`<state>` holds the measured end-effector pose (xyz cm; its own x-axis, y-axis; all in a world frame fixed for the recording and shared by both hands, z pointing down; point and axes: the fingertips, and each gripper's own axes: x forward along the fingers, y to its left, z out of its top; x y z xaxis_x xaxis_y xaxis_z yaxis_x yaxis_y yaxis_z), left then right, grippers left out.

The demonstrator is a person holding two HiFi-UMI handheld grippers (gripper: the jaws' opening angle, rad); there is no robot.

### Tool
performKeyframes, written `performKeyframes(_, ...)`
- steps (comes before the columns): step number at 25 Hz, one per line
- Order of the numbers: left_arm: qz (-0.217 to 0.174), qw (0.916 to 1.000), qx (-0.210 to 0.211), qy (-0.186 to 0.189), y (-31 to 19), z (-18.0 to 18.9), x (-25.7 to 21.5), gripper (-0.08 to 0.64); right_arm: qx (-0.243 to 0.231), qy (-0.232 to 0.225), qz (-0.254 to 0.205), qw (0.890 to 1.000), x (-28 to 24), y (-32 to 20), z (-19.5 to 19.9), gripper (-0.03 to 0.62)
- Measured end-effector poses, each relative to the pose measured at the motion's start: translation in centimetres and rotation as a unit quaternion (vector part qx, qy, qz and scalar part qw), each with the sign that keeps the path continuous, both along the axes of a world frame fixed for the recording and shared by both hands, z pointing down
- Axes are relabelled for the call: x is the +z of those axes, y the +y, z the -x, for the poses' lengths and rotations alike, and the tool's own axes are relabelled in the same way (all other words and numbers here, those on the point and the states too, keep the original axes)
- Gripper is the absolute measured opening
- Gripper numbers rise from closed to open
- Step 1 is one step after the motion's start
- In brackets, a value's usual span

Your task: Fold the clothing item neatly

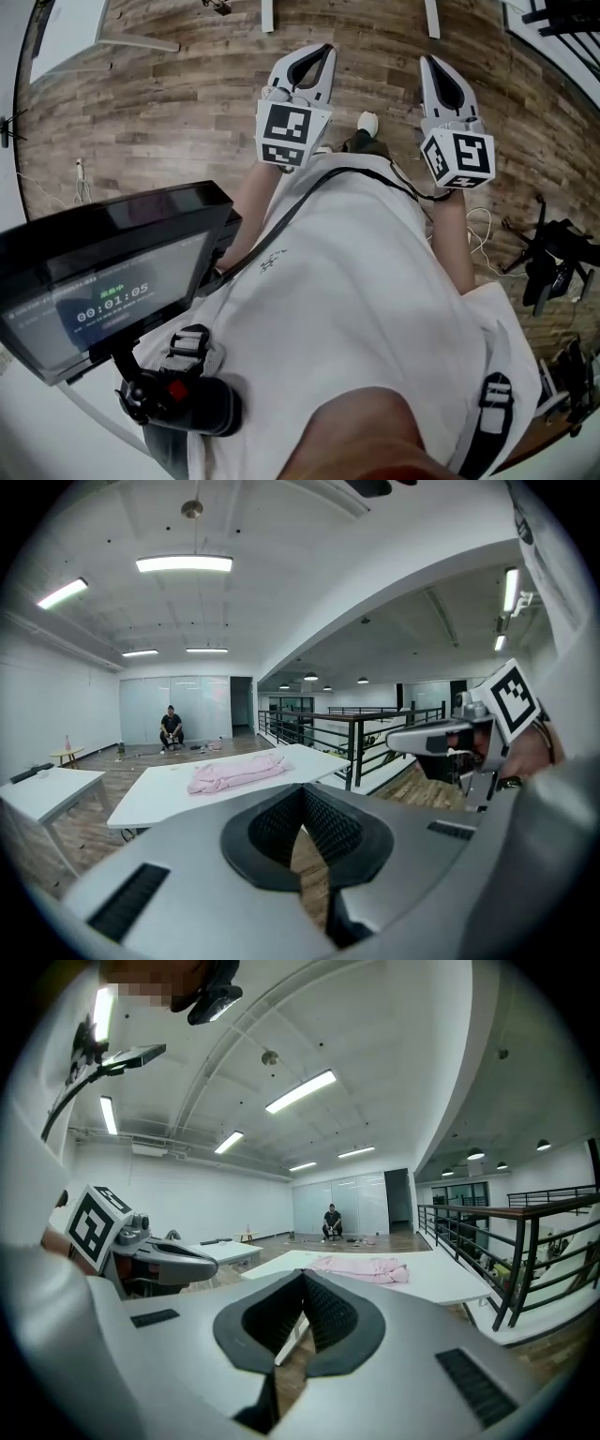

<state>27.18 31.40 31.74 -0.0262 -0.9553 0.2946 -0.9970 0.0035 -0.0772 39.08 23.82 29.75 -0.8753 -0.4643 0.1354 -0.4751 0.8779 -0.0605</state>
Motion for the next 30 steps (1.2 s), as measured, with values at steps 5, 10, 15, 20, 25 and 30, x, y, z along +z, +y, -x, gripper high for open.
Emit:
performKeyframes(5,-0.005,1.0000,0.000,0.003,4.7,1.0,-0.5,0.002,0.016,0.004,-0.006,1.000,-0.8,4.0,-0.7,0.003)
performKeyframes(10,-0.007,0.9999,0.013,0.003,8.9,0.5,-0.1,0.002,0.044,0.001,-0.010,0.999,-1.0,8.1,-2.1,0.003)
performKeyframes(15,-0.021,0.9992,0.034,0.004,13.1,-0.9,-0.3,0.002,0.062,0.001,-0.018,0.998,-1.5,13.6,-3.7,0.003)
performKeyframes(20,-0.017,0.9989,0.044,0.009,14.3,-1.7,0.2,0.002,0.065,0.017,-0.015,0.998,-1.0,14.8,-4.5,0.003)
performKeyframes(25,-0.015,0.9984,0.052,0.013,15.1,-2.3,0.6,0.002,0.071,0.016,-0.030,0.997,-2.0,14.6,-4.8,0.003)
performKeyframes(30,-0.015,0.9986,0.050,0.014,14.9,-2.4,0.5,0.002,0.053,0.027,-0.031,0.998,-2.2,14.8,-4.1,0.003)
